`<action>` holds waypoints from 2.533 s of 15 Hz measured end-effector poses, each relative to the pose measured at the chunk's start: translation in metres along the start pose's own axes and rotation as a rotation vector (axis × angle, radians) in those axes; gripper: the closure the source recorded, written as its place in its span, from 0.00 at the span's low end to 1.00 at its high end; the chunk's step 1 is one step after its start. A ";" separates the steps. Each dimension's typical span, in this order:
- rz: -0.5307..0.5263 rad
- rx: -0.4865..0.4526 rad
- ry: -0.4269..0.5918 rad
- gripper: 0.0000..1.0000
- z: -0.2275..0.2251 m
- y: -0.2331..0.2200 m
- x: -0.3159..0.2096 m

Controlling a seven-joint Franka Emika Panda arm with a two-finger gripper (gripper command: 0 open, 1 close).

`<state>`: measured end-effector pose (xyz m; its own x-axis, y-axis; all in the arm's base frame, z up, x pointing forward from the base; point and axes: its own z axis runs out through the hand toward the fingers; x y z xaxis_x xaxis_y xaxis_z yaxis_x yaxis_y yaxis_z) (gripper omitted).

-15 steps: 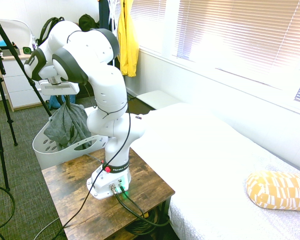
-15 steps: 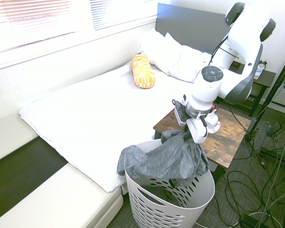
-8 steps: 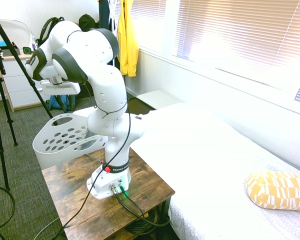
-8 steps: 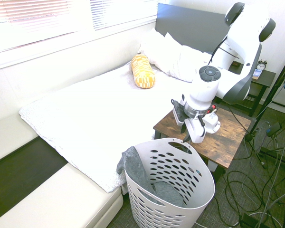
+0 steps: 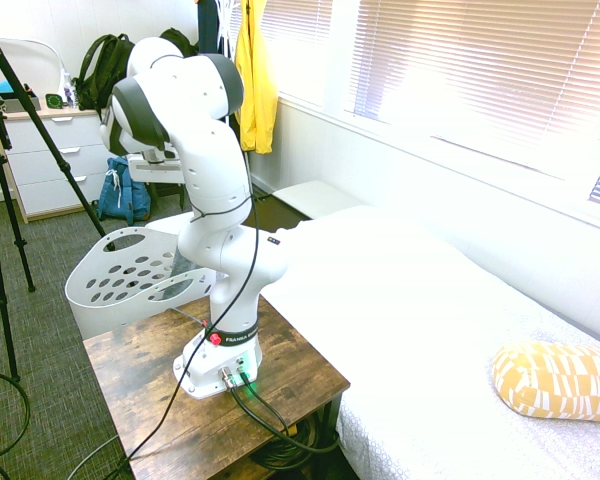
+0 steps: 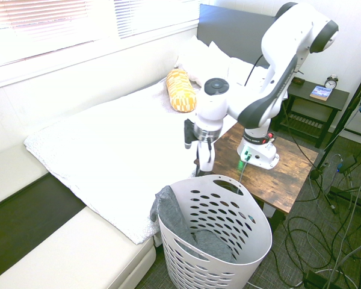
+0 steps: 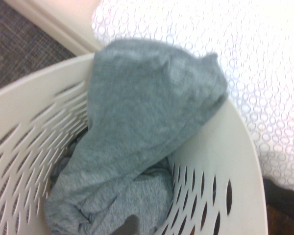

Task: Put my clothes in the laundry bag

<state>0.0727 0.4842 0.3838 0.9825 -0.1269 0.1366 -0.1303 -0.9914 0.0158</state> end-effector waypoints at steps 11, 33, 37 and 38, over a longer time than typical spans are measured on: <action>0.174 -0.005 -0.185 0.00 0.184 -0.095 0.128; 0.264 -0.397 -0.281 1.00 0.261 -0.114 0.107; 0.264 -0.399 -0.285 1.00 0.259 -0.116 0.104; 0.265 -0.398 -0.285 1.00 0.259 -0.116 0.104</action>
<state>0.2245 0.5776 0.1395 0.8994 -0.4286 -0.0860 -0.3635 -0.8425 0.3976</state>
